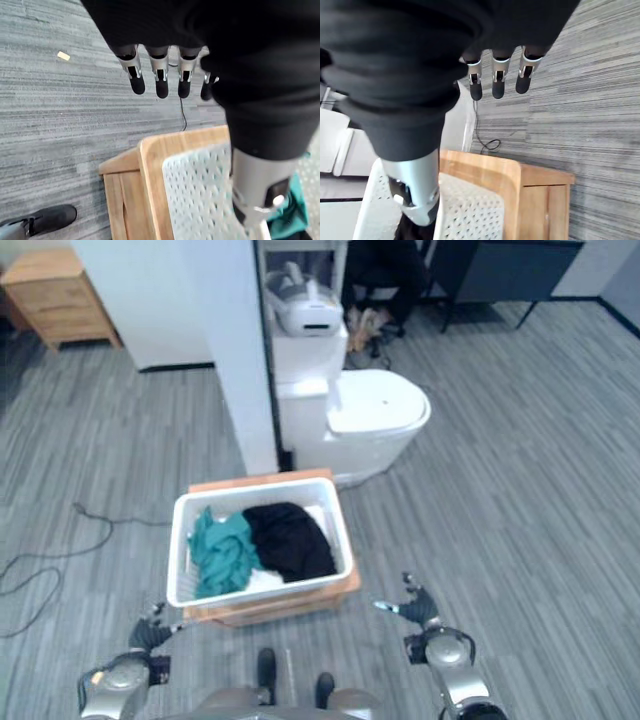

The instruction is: Grab the laundry basket,head to the washer,open it,put in the laundry and shut it.

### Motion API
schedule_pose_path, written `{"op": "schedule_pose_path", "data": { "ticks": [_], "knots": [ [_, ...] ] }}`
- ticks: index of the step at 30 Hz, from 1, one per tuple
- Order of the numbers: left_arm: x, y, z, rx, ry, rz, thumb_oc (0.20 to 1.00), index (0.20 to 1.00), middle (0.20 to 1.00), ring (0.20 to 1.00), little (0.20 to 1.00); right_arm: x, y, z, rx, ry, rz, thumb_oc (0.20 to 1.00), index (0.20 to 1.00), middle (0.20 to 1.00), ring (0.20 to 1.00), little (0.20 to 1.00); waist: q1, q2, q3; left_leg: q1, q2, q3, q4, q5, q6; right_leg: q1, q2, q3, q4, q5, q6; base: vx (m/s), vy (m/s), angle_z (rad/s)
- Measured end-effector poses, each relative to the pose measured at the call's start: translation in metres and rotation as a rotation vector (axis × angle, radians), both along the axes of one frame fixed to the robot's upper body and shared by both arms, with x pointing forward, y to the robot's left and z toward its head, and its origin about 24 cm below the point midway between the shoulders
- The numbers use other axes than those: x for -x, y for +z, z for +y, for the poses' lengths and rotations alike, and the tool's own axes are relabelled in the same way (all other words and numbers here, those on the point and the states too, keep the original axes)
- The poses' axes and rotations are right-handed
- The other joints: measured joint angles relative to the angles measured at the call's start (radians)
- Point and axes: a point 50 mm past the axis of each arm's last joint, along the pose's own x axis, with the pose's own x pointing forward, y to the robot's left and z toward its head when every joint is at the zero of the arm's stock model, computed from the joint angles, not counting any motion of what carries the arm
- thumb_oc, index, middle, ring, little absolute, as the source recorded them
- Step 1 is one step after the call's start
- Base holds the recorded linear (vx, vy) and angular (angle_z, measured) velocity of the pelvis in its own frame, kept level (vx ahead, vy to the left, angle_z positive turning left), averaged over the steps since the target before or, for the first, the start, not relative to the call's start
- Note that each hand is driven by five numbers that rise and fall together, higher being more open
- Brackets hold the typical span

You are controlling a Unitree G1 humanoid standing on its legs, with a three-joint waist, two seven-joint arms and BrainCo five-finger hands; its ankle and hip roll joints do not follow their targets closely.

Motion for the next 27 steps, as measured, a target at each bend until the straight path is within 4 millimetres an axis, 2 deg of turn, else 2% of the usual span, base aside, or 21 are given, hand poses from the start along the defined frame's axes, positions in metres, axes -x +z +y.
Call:
{"op": "schedule_pose_path", "data": {
  "ticks": [4,8,11,16,19,22,23,24,26,27],
  "knots": [
    [-0.003,0.010,0.010,-0.030,-0.001,-0.035,1.000,1.000,1.000,1.000,1.000,-0.012,0.012,0.003,-0.006,0.012,-0.059,1.000,1.000,1.000,1.000,1.000,0.032,-0.002,-0.003,0.014,-0.012,0.010,-0.001,-0.013,0.006,0.014,-0.027,0.006,-0.020,0.016,0.024,0.05,0.038,-0.07],
    [0.004,0.011,0.011,-0.032,-0.007,-0.035,1.000,1.000,1.000,1.000,1.000,-0.014,0.011,0.005,-0.002,0.022,-0.052,1.000,1.000,1.000,1.000,1.000,0.037,0.005,-0.046,0.015,-0.009,0.019,-0.007,-0.019,0.004,0.019,-0.024,0.009,-0.023,0.018,0.020,0.05,0.009,-0.07],
    [-0.006,0.015,0.012,-0.041,-0.012,-0.059,1.000,1.000,1.000,1.000,1.000,-0.023,0.014,0.008,0.004,0.038,-0.062,1.000,1.000,1.000,1.000,1.000,0.036,0.007,-0.050,0.012,-0.005,0.021,-0.007,-0.018,0.004,0.018,-0.019,0.007,-0.018,0.020,0.018,0.00,0.000,0.00],
    [-0.038,0.030,0.012,-0.073,-0.019,-0.140,1.000,1.000,1.000,1.000,1.000,-0.044,0.020,0.013,0.032,0.061,-0.066,1.000,1.000,1.000,1.000,1.000,0.035,0.008,-0.049,-0.019,0.000,0.008,-0.005,-0.002,0.014,-0.011,-0.011,-0.003,-0.018,0.021,0.017,-0.06,-0.008,0.07],
    [-0.066,0.046,0.011,-0.121,-0.055,-0.202,1.000,1.000,1.000,1.000,1.000,-0.068,0.033,0.024,0.066,0.104,-0.103,1.000,1.000,1.000,1.000,1.000,0.036,0.013,-0.044,-0.071,0.005,0.002,0.000,0.022,0.018,-0.061,-0.004,-0.009,-0.016,0.025,0.022,-0.15,-0.026,0.08],
    [-0.086,0.051,0.005,-0.148,-0.055,-0.216,1.000,1.000,1.000,1.000,1.000,-0.089,0.042,0.036,0.070,0.126,-0.125,1.000,1.000,1.000,1.000,1.000,0.040,0.024,-0.022,-0.095,0.012,0.002,0.001,0.028,0.017,-0.097,0.001,-0.017,-0.003,0.028,0.025,-0.18,-0.039,-0.01],
    [-0.100,0.052,0.007,-0.190,-0.040,-0.200,1.000,1.000,1.000,1.000,1.000,-0.110,0.051,0.047,0.096,0.129,-0.141,1.000,1.000,1.000,1.000,1.000,0.042,0.033,-0.002,-0.131,0.024,0.005,0.001,0.037,0.003,-0.144,0.010,-0.014,0.017,0.025,0.030,-0.11,-0.024,-0.11],
    [-0.121,0.064,0.006,-0.214,-0.026,-0.226,1.000,1.000,1.000,1.000,1.000,-0.130,0.069,0.061,0.087,0.146,-0.183,1.000,1.000,1.000,1.000,1.000,0.042,0.031,0.038,-0.180,0.034,0.005,0.001,0.056,-0.011,-0.186,0.021,-0.020,0.011,0.045,0.021,-0.07,-0.021,-0.07],
    [-0.141,0.077,0.000,-0.233,-0.029,-0.256,1.000,1.000,1.000,1.000,1.000,-0.147,0.086,0.075,0.098,0.156,-0.219,1.000,1.000,1.000,1.000,1.000,0.047,0.028,0.096,-0.204,0.043,0.002,0.001,0.069,-0.009,-0.209,0.032,-0.025,0.013,0.058,0.007,-0.04,-0.028,0.04],
    [-0.144,0.077,-0.002,-0.231,-0.027,-0.259,1.000,1.000,1.000,1.000,1.000,-0.150,0.088,0.078,0.102,0.156,-0.222,1.000,1.000,1.000,1.000,1.000,0.052,0.026,0.104,-0.206,0.045,0.002,0.001,0.069,-0.009,-0.212,0.035,-0.024,0.013,0.058,0.007,-0.01,-0.025,0.04]
  ]
}}
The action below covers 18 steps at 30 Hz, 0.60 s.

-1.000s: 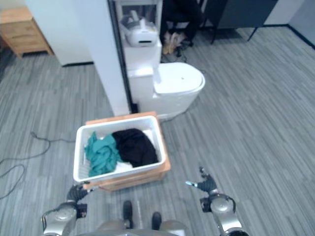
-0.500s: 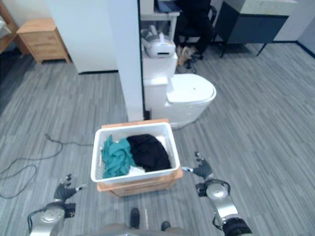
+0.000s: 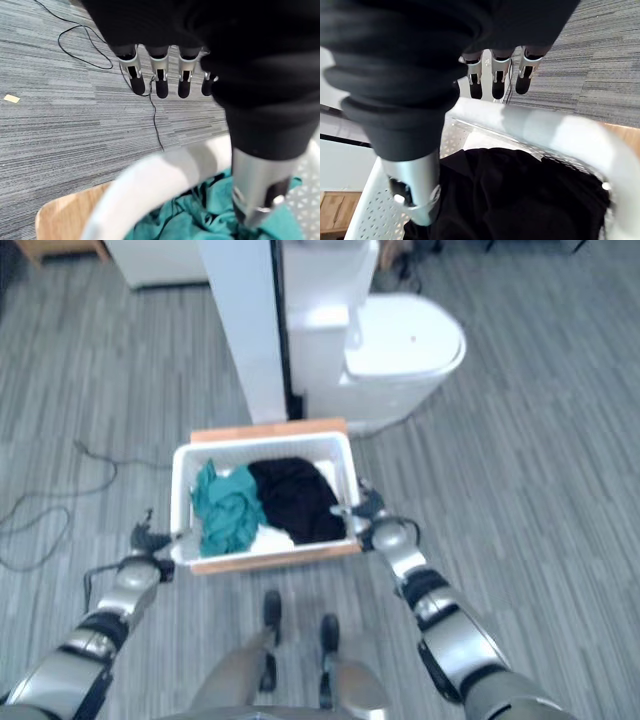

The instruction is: Grab the laundry basket,head to the washer,open it,put in the laundry and shut it.

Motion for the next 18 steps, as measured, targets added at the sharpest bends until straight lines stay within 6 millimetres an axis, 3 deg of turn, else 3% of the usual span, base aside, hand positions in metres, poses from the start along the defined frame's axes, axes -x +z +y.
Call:
{"op": "schedule_pose_path", "data": {
  "ticks": [3,4,5,10,14,18],
  "knots": [
    [0.002,-0.006,-0.005,0.005,0.000,0.027,1.000,1.000,1.000,1.000,1.000,0.000,-0.005,0.000,0.019,-0.009,0.028,1.000,1.000,1.000,1.000,1.000,0.010,-0.002,0.006,-0.009,0.000,-0.001,0.000,-0.001,-0.001,-0.001,0.001,-0.002,-0.012,0.000,0.000,0.01,-0.011,0.03],
    [0.003,-0.007,-0.005,0.006,0.000,0.029,1.000,1.000,1.000,1.000,1.000,0.001,-0.006,-0.001,0.014,-0.013,0.036,0.802,0.802,0.802,0.802,0.802,0.012,-0.004,0.012,-0.008,-0.001,-0.001,0.000,-0.001,-0.001,0.001,0.001,-0.003,-0.014,0.000,0.000,0.02,-0.019,0.04],
    [0.006,-0.012,-0.011,0.013,-0.012,0.034,0.200,0.200,0.200,0.200,0.200,0.002,-0.009,0.004,0.006,-0.003,0.046,0.200,0.200,0.200,0.200,0.200,0.015,-0.005,0.019,-0.009,0.000,-0.001,0.000,-0.001,-0.001,0.001,0.002,-0.004,-0.014,0.000,0.000,0.02,-0.016,0.03],
    [0.014,-0.015,-0.021,0.049,-0.046,0.008,0.200,0.200,0.200,0.200,0.200,0.019,-0.026,0.001,-0.059,-0.040,0.078,0.200,0.200,0.200,0.200,0.200,0.014,-0.018,0.032,0.000,-0.002,0.000,0.000,-0.001,-0.001,0.021,0.002,-0.005,-0.030,0.000,-0.001,0.03,-0.033,0.05],
    [0.035,-0.022,-0.022,0.092,-0.031,-0.010,0.200,0.200,0.200,0.200,0.200,0.044,-0.044,-0.011,-0.107,-0.085,0.104,0.200,0.200,0.200,0.200,0.200,0.011,-0.023,0.035,0.028,-0.004,-0.001,0.000,-0.002,-0.001,0.050,0.000,-0.005,-0.031,-0.001,-0.001,0.06,-0.073,0.02],
    [0.059,-0.019,-0.030,0.151,-0.042,-0.063,0.200,0.200,0.200,0.200,0.200,0.073,-0.041,-0.025,-0.149,-0.075,0.049,0.200,0.200,0.200,0.200,0.200,0.008,-0.025,0.036,0.061,-0.001,-0.001,-0.001,-0.019,-0.017,0.082,0.001,-0.001,-0.032,-0.004,-0.005,0.07,-0.133,-0.02]
  ]
}}
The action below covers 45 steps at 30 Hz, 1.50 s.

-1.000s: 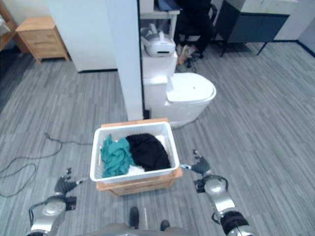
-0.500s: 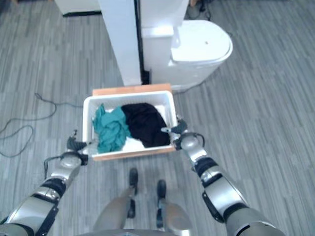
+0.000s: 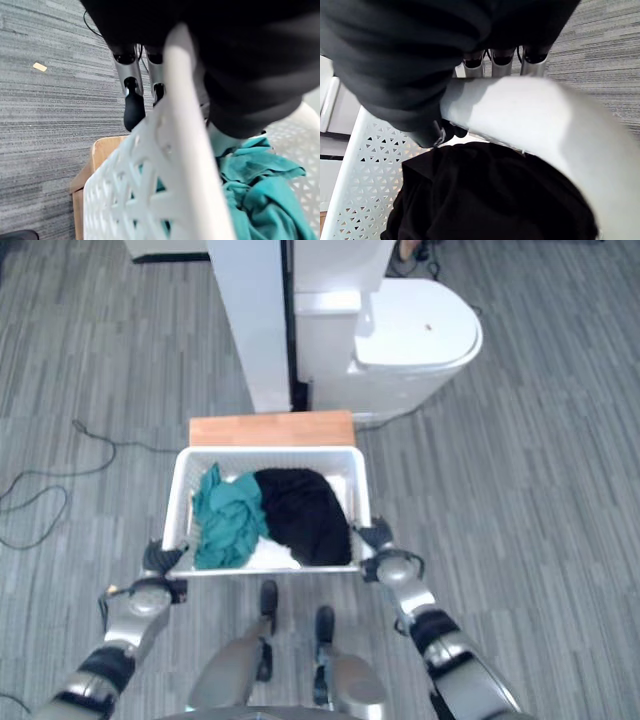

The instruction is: Grab the laundry basket,head to the washer,open it,put in the laundry and shut it.

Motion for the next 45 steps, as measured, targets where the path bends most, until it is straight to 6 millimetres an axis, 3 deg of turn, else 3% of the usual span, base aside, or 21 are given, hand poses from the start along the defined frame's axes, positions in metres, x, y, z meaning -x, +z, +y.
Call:
{"op": "schedule_pose_path", "data": {
  "ticks": [2,3,11,15,17,19,21,23,24,26,28,29,30,32,36,38,39,40,41,42,45],
  "knots": [
    [0.010,-0.001,-0.003,0.018,-0.005,-0.006,0.200,0.200,0.200,0.200,0.200,0.014,0.000,-0.006,0.000,0.005,-0.016,0.200,0.200,0.200,0.200,0.200,0.000,-0.001,0.000,0.022,0.000,-0.003,0.000,-0.010,-0.008,0.022,0.000,0.002,0.000,-0.002,-0.002,0.03,-0.159,-0.04],
    [0.023,0.002,-0.007,0.039,-0.016,-0.025,0.200,0.200,0.200,0.200,0.200,0.034,0.003,-0.011,-0.012,-0.001,-0.040,0.200,0.200,0.200,0.200,0.200,-0.004,-0.001,-0.002,0.041,0.001,-0.002,-0.006,-0.023,-0.016,0.040,0.001,0.008,0.000,-0.005,-0.008,0.01,-0.144,-0.08],
    [0.042,0.006,-0.014,0.074,-0.049,-0.034,0.200,0.200,0.200,0.200,0.200,0.061,0.007,-0.023,-0.017,-0.012,-0.068,0.200,0.200,0.200,0.200,0.200,-0.043,-0.002,-0.025,0.073,0.016,0.045,0.000,-0.016,-0.002,0.041,0.008,0.080,0.001,-0.007,-0.012,-0.04,-0.030,-0.27],
    [0.034,0.013,-0.015,0.077,-0.053,-0.064,0.200,0.200,0.200,0.200,0.200,0.056,0.017,-0.023,-0.022,-0.010,-0.113,0.200,0.200,0.200,0.200,0.200,-0.066,-0.007,-0.042,0.099,0.011,-0.070,0.013,-0.015,-0.002,0.010,-0.005,0.201,0.026,0.012,-0.001,-0.02,0.138,-0.91],
    [0.028,0.017,-0.017,0.078,-0.075,-0.083,0.200,0.200,0.200,0.200,0.200,0.058,0.017,-0.028,-0.013,-0.014,-0.111,0.200,0.200,0.200,0.200,0.200,-0.096,0.002,-0.049,0.117,0.008,-0.077,0.008,-0.025,-0.008,0.007,-0.010,0.235,0.025,0.016,0.002,0.02,0.141,-0.66],
    [0.027,0.023,-0.018,0.062,-0.105,-0.105,0.200,0.200,0.200,0.200,0.200,0.058,0.023,-0.032,-0.029,-0.023,-0.132,0.200,0.200,0.200,0.200,0.200,-0.133,0.024,-0.065,0.151,0.021,-0.025,0.001,-0.067,0.002,0.006,-0.001,0.309,0.032,0.021,0.012,-0.02,0.134,-0.99],
    [0.016,0.034,-0.026,0.064,-0.140,-0.152,0.200,0.200,0.200,0.200,0.200,0.062,0.027,-0.036,-0.045,-0.047,-0.155,0.200,0.200,0.200,0.200,0.200,-0.183,0.022,-0.067,0.168,0.015,0.018,0.002,-0.094,0.001,-0.010,0.003,0.364,0.037,0.034,0.029,-0.08,0.138,-0.85],
    [0.017,0.038,-0.018,0.042,-0.131,-0.164,0.200,0.200,0.200,0.200,0.200,0.058,0.039,-0.027,-0.086,-0.048,-0.217,0.200,0.200,0.200,0.200,0.200,-0.175,0.017,-0.069,0.184,0.028,0.132,0.002,-0.095,0.007,-0.067,0.026,0.445,0.076,0.062,0.076,-0.10,-0.032,-2.19],
    [0.013,0.051,-0.009,0.016,-0.125,-0.221,0.200,0.200,0.200,0.200,0.200,0.051,0.044,-0.020,-0.089,-0.014,-0.236,0.200,0.200,0.200,0.200,0.200,-0.145,-0.008,-0.081,0.195,0.035,0.279,0.001,-0.118,0.032,-0.124,0.010,0.380,0.072,0.073,0.098,-0.05,-0.095,-3.22],
    [-0.002,0.062,-0.015,0.022,-0.143,-0.272,0.200,0.200,0.200,0.200,0.200,0.049,0.045,-0.024,-0.112,-0.036,-0.244,0.200,0.200,0.200,0.200,0.200,-0.175,-0.007,-0.080,0.199,0.032,0.330,0.000,-0.136,0.037,-0.173,-0.039,0.226,0.067,0.065,0.078,0.05,-0.153,-2.04],
    [-0.003,0.063,-0.012,0.021,-0.128,-0.278,0.200,0.200,0.200,0.200,0.200,0.046,0.047,-0.022,-0.119,-0.030,-0.250,0.200,0.200,0.200,0.200,0.200,-0.172,-0.011,-0.082,0.238,0.059,0.488,0.000,-0.151,0.017,-0.219,-0.108,-0.145,0.124,0.030,0.025,0.10,-0.172,-1.88],
    [0.006,0.056,-0.007,0.023,-0.102,-0.254,0.200,0.200,0.200,0.200,0.200,0.044,0.046,-0.017,-0.123,-0.011,-0.248,0.200,0.200,0.200,0.200,0.200,-0.134,-0.002,-0.082,0.273,0.086,0.588,0.001,-0.162,-0.001,-0.226,-0.118,-0.296,0.162,0.011,-0.002,0.01,-0.051,-2.38],
    [0.012,0.051,-0.006,0.032,-0.089,-0.235,0.200,0.200,0.200,0.200,0.200,0.046,0.044,-0.015,-0.121,-0.001,-0.239,0.200,0.200,0.200,0.200,0.200,-0.106,0.005,-0.088,0.297,0.099,0.633,0.001,-0.169,-0.010,-0.226,-0.126,-0.377,0.194,0.003,-0.015,0.11,-0.135,-2.02],
    [0.014,0.044,-0.018,0.047,-0.127,-0.212,0.200,0.200,0.200,0.200,0.200,0.067,0.028,-0.031,-0.087,-0.039,-0.162,0.200,0.200,0.200,0.200,0.200,-0.140,-0.005,-0.135,0.301,0.103,0.561,0.007,-0.199,-0.063,-0.161,-0.173,-0.363,0.152,0.085,0.059,0.24,-0.244,-0.66],
    [0.026,0.022,-0.023,0.073,-0.115,-0.118,0.200,0.200,0.200,0.200,0.200,0.075,0.019,-0.036,-0.073,-0.051,-0.118,0.200,0.200,0.200,0.200,0.200,-0.147,0.040,-0.159,0.295,0.177,0.521,0.095,-0.198,-0.087,-0.160,-0.074,-0.288,0.149,0.034,-0.020,0.24,-0.289,-0.51],
    [0.028,0.017,-0.024,0.075,-0.121,-0.093,0.200,0.200,0.200,0.200,0.200,0.079,0.014,-0.038,-0.063,-0.048,-0.089,0.200,0.200,0.200,0.200,0.200,-0.128,0.031,-0.160,0.235,0.233,0.452,0.336,-0.204,-0.070,-0.113,-0.056,-0.222,0.101,0.058,-0.060,0.11,-0.181,-0.96],
    [0.031,0.015,-0.028,0.088,-0.124,-0.085,0.200,0.200,0.200,0.200,0.200,0.076,0.015,-0.039,-0.045,-0.034,-0.091,0.200,0.200,0.200,0.200,0.200,-0.108,0.028,-0.159,0.188,0.230,0.340,0.461,-0.205,-0.049,-0.103,-0.045,-0.164,0.099,0.060,-0.088,0.13,-0.027,-1.44],
    [0.032,0.014,-0.028,0.089,-0.121,-0.084,0.200,0.200,0.200,0.200,0.200,0.074,0.018,-0.041,-0.030,-0.022,-0.097,0.200,0.200,0.200,0.200,0.200,-0.078,0.024,-0.157,0.152,0.187,0.206,0.543,-0.223,-0.067,-0.095,-0.042,-0.113,0.091,0.060,-0.088,0.24,-0.042,-1.37],
    [0.031,0.015,-0.030,0.093,-0.124,-0.089,0.200,0.200,0.200,0.200,0.200,0.073,0.020,-0.042,-0.023,-0.016,-0.104,0.200,0.200,0.200,0.200,0.200,-0.085,0.018,-0.152,0.121,0.161,0.155,0.558,-0.251,-0.105,-0.072,-0.044,-0.099,0.067,0.060,-0.087,0.25,-0.020,-1.08],
    [0.030,0.016,-0.034,0.110,-0.121,-0.096,0.200,0.200,0.200,0.200,0.200,0.074,0.021,-0.045,-0.014,-0.020,-0.104,0.200,0.200,0.200,0.200,0.200,-0.078,0.009,-0.147,0.084,0.087,0.050,0.485,-0.285,-0.098,-0.043,-0.048,-0.053,0.042,0.044,-0.071,0.28,-0.013,-0.70],
    [0.031,0.014,-0.033,0.109,-0.119,-0.090,0.200,0.200,0.200,0.200,0.200,0.075,0.021,-0.045,-0.015,-0.017,-0.103,0.200,0.200,0.200,0.200,0.200,-0.080,-0.004,-0.140,0.017,0.040,0.055,0.324,-0.265,-0.069,0.027,-0.035,-0.049,-0.001,0.044,-0.073,0.27,0.003,-0.27]
  ]
}}
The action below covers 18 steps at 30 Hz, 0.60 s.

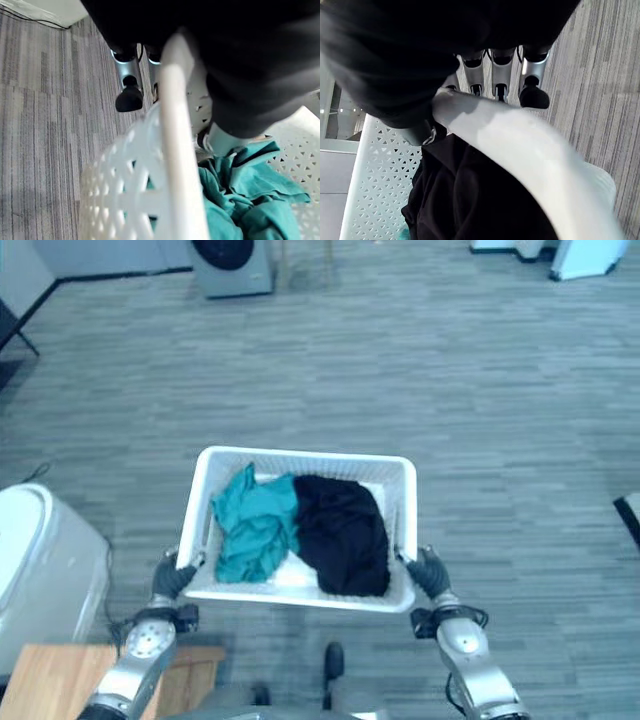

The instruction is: Grab the laundry basket,head to the washer,open it,put in the laundry and shut it.

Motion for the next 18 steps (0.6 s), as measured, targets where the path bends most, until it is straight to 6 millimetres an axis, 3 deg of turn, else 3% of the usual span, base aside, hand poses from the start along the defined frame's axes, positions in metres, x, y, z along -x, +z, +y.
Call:
{"op": "schedule_pose_path", "data": {
  "ticks": [1,3,6,8,10,11,12,13,14,15,16,17,18],
  "knots": [
    [0.000,0.000,0.000,0.000,0.001,0.000,0.200,0.200,0.200,0.200,0.200,0.001,-0.001,0.000,-0.001,0.000,0.004,0.200,0.200,0.200,0.200,0.200,0.003,-0.006,0.002,-0.017,-0.007,-0.005,-0.026,0.014,0.002,0.009,0.003,0.006,-0.003,-0.023,0.003,0.24,0.008,-0.08],
    [0.006,-0.004,0.001,0.001,0.007,0.018,0.200,0.200,0.200,0.200,0.200,0.001,-0.002,0.000,0.001,-0.001,0.008,0.200,0.200,0.200,0.200,0.200,0.010,-0.004,0.003,-0.053,-0.019,-0.005,-0.132,0.099,0.019,0.036,0.025,0.009,0.001,-0.032,-0.003,0.41,0.024,-0.24],
    [0.015,-0.016,0.005,-0.007,0.016,0.081,0.200,0.200,0.200,0.200,0.200,0.007,-0.018,0.002,-0.018,-0.015,0.070,0.200,0.200,0.200,0.200,0.200,0.075,0.005,0.013,-0.126,-0.040,-0.044,-0.293,0.194,0.016,0.087,0.058,0.076,0.000,-0.107,-0.021,0.56,0.082,-0.35],
    [0.021,-0.023,0.006,-0.009,0.025,0.120,0.200,0.200,0.200,0.200,0.200,0.010,-0.024,0.005,-0.017,-0.004,0.103,0.200,0.200,0.200,0.200,0.200,0.107,0.013,0.020,-0.152,-0.048,-0.045,-0.325,0.206,0.021,0.122,0.057,0.096,0.000,-0.134,-0.020,0.53,0.122,-0.54],
    [0.033,-0.028,0.011,-0.008,0.044,0.155,0.200,0.200,0.200,0.200,0.200,0.016,-0.030,0.009,-0.026,0.009,0.138,0.200,0.200,0.200,0.200,0.200,0.128,0.029,0.019,-0.152,-0.042,-0.032,-0.278,0.190,0.050,0.208,0.046,0.140,0.000,-0.215,0.018,0.55,0.156,-0.60],
    [0.034,-0.028,0.012,-0.010,0.044,0.154,0.200,0.200,0.200,0.200,0.200,0.019,-0.032,0.010,-0.032,0.006,0.144,0.200,0.200,0.200,0.200,0.200,0.132,0.020,0.013,-0.156,-0.054,-0.014,-0.239,0.242,0.076,0.230,0.029,0.149,0.012,-0.243,0.039,0.50,0.159,-0.22],
    [0.033,-0.024,0.014,-0.018,0.042,0.140,0.200,0.200,0.200,0.200,0.200,0.019,-0.032,0.012,-0.040,0.007,0.143,0.200,0.200,0.200,0.200,0.200,0.136,-0.009,0.014,-0.156,-0.082,0.005,-0.208,0.251,0.082,0.230,-0.008,0.154,0.040,-0.281,0.048,0.49,0.148,-0.40],
    [0.029,-0.020,0.017,-0.030,0.039,0.123,0.200,0.200,0.200,0.200,0.200,0.012,-0.027,0.015,-0.044,0.015,0.118,0.200,0.200,0.200,0.200,0.200,0.138,-0.033,0.011,-0.151,-0.106,0.036,-0.185,0.247,0.094,0.183,-0.041,0.162,0.172,-0.311,0.071,0.48,0.142,-0.46],
    [0.026,-0.017,0.017,-0.034,0.030,0.109,0.200,0.200,0.200,0.200,0.200,0.010,-0.025,0.017,-0.054,0.012,0.104,0.200,0.200,0.200,0.200,0.200,0.138,-0.026,0.009,-0.123,-0.110,0.038,-0.197,0.261,0.154,0.152,-0.043,0.162,0.260,-0.316,0.100,0.42,0.131,-0.39],
    [0.022,-0.013,0.018,-0.040,0.027,0.090,0.200,0.200,0.200,0.200,0.200,0.010,-0.024,0.019,-0.066,0.012,0.098,0.200,0.200,0.200,0.200,0.200,0.135,-0.035,0.009,-0.099,-0.122,0.037,-0.200,0.248,0.164,0.137,-0.050,0.163,0.335,-0.314,0.107,0.39,0.134,-0.12],
    [0.016,-0.008,0.022,-0.061,0.021,0.074,0.200,0.200,0.200,0.200,0.200,0.009,-0.023,0.021,-0.071,0.014,0.092,0.200,0.200,0.200,0.200,0.200,0.135,-0.042,0.010,-0.067,-0.131,0.038,-0.211,0.233,0.166,0.092,-0.057,0.171,0.471,-0.301,0.141,0.36,0.140,-0.13],
    [0.012,-0.005,0.024,-0.070,0.014,0.060,0.200,0.200,0.200,0.200,0.200,0.008,-0.021,0.022,-0.073,0.016,0.082,0.200,0.200,0.200,0.200,0.200,0.138,-0.041,0.011,-0.033,-0.135,0.040,-0.228,0.222,0.171,0.035,-0.063,0.167,0.623,-0.289,0.180,0.41,0.156,-0.29],
    [0.006,0.002,0.025,-0.080,0.006,0.027,0.200,0.200,0.200,0.200,0.200,0.004,-0.016,0.024,-0.080,0.019,0.055,0.200,0.200,0.200,0.200,0.200,0.134,-0.029,0.017,0.050,-0.136,0.040,-0.282,0.205,0.166,-0.070,-0.073,0.127,0.834,-0.282,0.191,0.46,0.160,-0.27]
  ]
}}
